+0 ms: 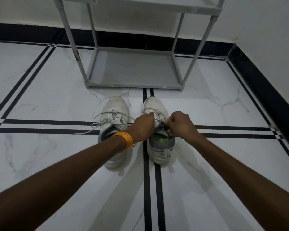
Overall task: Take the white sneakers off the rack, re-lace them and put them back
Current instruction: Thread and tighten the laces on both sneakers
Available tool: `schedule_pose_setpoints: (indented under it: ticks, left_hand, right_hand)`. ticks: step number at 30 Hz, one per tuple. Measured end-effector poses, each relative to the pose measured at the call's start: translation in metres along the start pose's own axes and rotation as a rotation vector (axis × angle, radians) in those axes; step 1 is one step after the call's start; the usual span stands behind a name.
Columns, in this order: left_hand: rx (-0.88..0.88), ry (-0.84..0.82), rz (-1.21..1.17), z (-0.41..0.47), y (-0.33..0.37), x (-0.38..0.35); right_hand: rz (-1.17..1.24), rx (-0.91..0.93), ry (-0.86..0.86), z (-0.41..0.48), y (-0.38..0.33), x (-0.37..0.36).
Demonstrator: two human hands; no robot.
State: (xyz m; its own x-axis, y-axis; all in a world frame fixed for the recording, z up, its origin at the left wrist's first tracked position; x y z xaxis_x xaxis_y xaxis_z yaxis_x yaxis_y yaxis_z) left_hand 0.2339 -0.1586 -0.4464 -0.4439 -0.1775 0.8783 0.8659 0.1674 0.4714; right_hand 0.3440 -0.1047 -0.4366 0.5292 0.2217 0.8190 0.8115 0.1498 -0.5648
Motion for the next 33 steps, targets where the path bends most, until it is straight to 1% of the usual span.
schedule_pose_setpoints:
  ticks: [2, 3, 5, 7, 10, 13, 16, 21, 27, 33]
  left_hand:
    - [0.066, -0.028, -0.110, -0.002, -0.011, 0.002]
    - [0.105, -0.033, -0.166, -0.003, -0.017, 0.004]
    - [0.179, -0.014, -0.252, -0.005, -0.029, 0.011]
    - [0.225, 0.024, -0.278, -0.006, -0.035, 0.020]
    - [0.260, 0.034, -0.283, -0.004, -0.040, 0.025]
    - [0.319, 0.046, -0.315, -0.002, -0.050, 0.026]
    - [0.340, 0.083, -0.346, -0.004, -0.052, 0.025]
    - [0.304, 0.136, -0.295, -0.007, -0.044, 0.028]
    - [0.309, 0.178, -0.291, -0.009, -0.049, 0.028]
    - [0.310, 0.170, -0.239, -0.011, -0.048, 0.027]
  right_hand:
    - [-0.017, 0.032, 0.123, -0.001, 0.000, 0.008]
    - [0.020, 0.026, 0.161, -0.003, 0.002, 0.010]
    - [0.147, -0.052, 0.160, -0.004, 0.012, 0.005]
    - [0.226, -0.107, 0.146, -0.008, 0.020, -0.003]
    - [0.298, -0.115, 0.103, -0.013, 0.018, -0.010]
    - [0.354, -0.145, 0.143, -0.012, 0.018, 0.000]
    - [0.373, -0.156, 0.175, -0.012, 0.017, 0.002]
    - [0.322, -0.171, 0.187, -0.012, 0.014, -0.003]
    - [0.133, -0.024, 0.210, -0.010, -0.005, -0.004]
    - [0.075, -0.004, 0.191, -0.012, -0.004, -0.007]
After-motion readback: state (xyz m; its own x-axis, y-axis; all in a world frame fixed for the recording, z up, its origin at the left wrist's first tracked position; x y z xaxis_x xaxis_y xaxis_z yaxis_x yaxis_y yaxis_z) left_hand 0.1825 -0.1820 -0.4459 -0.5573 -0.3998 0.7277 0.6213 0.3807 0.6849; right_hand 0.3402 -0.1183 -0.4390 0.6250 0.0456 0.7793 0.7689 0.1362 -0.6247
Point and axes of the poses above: each hand's wrist, its own z-axis towards the middle knuckle, its own x-axis out of the back of the hand, y = z × x, the point moved 10 cm from there along z, towards the middle knuckle, and after that the axes turned 14 degrees about y, right-handed, at the moved point
